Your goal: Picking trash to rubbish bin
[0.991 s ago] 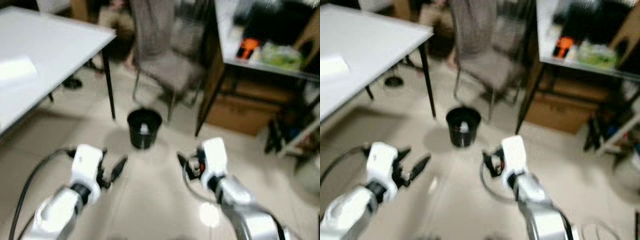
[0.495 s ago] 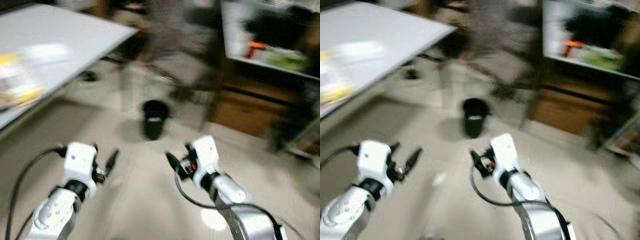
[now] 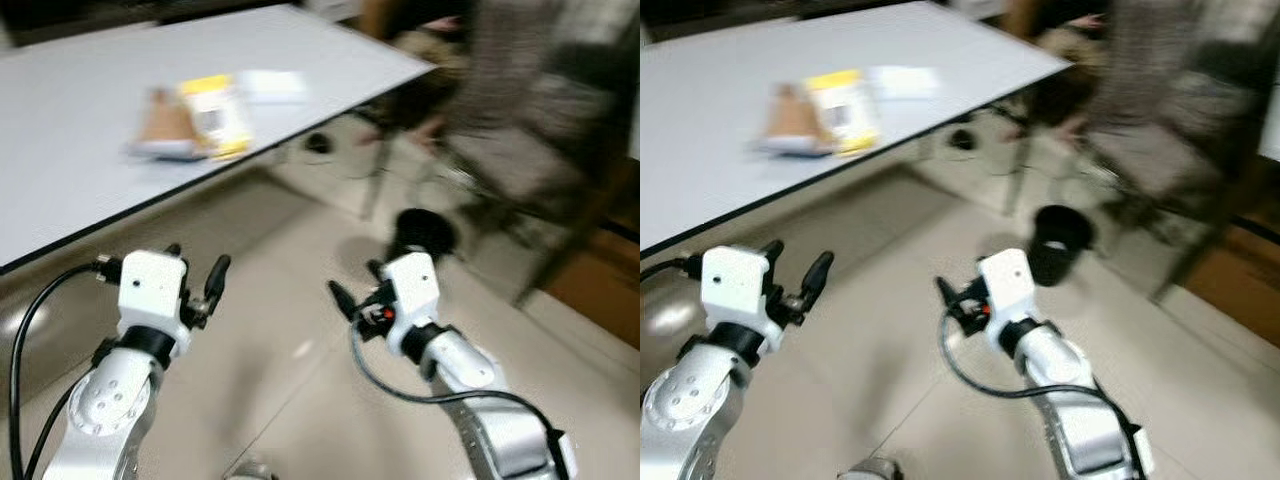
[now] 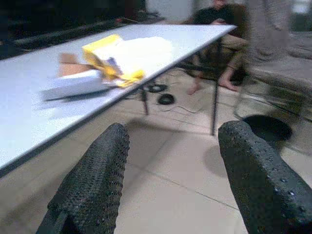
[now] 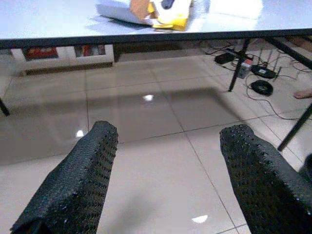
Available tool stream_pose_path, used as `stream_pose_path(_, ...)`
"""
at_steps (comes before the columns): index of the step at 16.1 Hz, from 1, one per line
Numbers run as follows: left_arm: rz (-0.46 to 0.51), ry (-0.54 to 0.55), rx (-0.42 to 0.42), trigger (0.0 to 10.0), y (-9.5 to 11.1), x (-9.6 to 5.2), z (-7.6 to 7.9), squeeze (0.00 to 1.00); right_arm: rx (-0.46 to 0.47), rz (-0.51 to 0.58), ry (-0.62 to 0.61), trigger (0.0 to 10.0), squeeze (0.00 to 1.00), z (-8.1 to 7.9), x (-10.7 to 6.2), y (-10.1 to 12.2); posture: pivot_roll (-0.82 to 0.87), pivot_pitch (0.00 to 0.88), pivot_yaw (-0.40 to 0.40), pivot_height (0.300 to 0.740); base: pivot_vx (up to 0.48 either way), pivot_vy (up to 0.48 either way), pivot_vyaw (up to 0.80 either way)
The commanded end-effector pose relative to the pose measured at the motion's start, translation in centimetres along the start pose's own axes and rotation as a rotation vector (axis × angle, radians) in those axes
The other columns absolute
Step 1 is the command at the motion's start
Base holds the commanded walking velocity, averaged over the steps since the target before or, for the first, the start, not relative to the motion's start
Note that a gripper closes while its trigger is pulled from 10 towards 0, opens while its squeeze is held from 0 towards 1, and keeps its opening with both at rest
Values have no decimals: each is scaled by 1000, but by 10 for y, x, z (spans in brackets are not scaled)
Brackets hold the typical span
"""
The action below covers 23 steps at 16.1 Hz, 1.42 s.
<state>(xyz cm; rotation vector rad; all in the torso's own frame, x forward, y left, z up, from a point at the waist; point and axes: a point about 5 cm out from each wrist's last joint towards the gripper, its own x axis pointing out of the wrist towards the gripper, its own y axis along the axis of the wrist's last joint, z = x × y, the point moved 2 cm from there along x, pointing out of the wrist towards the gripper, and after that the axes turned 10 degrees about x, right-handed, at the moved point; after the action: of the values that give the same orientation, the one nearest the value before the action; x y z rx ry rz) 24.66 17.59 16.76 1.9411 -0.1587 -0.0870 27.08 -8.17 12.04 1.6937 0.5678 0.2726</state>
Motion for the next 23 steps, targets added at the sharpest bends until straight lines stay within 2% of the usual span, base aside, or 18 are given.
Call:
stream_pose_path(1, 14, 5, 17, 10000, 4, 4, -1, 0, -5, 47, -15, 10000, 0, 4, 3, 10, 122, 43, -95, 740, 0, 0, 800)
stream_pose_path(6, 64, -20, 22, 10000, 21, 25, -5, 0, 22, 180, -172, 10000, 0, 21, 1, 24, 130, 37, -29, 740, 153, 0, 576)
stream_pose_path(7, 68, -37, 13, 10000, 23, 30, -3, 0, -40, 161, -201, 10000, 0, 24, 1, 22, 120, 38, -1, 740, 266, 0, 0)
stream_pose_path(9, 70, -68, 4, 10000, 24, 33, 0, 0, -100, 153, -260, 10000, 0, 29, -1, 23, 108, 40, 17, 740, 264, 0, 0)
stream_pose_path(11, 65, -78, -7, 10000, 22, 35, 2, 0, -128, 154, -328, 10000, 0, 37, -10, 28, 82, 44, 26, 740, 266, 0, 0)
stream_pose_path(12, 63, -73, -13, 10000, 19, 37, 2, 0, -109, 180, -351, 10000, 0, 39, -17, 33, 82, 44, 26, 740, 262, 0, 0)
stream_pose_path(14, 61, -45, -31, 10000, 15, 40, 1, 0, -132, 196, -316, 10000, 0, 35, -19, 39, 39, 42, -15, 740, 268, 0, 0)
stream_pose_path(17, 55, 0, -46, 10000, 10, 35, 1, 0, -138, 186, -265, 10000, 0, 32, -16, 42, 42, 37, -100, 740, 265, 0, 0)
stream_pose_path(23, 56, -18, -38, 10000, 7, 36, 4, 0, -147, 170, -249, 10000, 0, 33, -12, 41, 23, 38, -79, 740, 269, 0, 0)
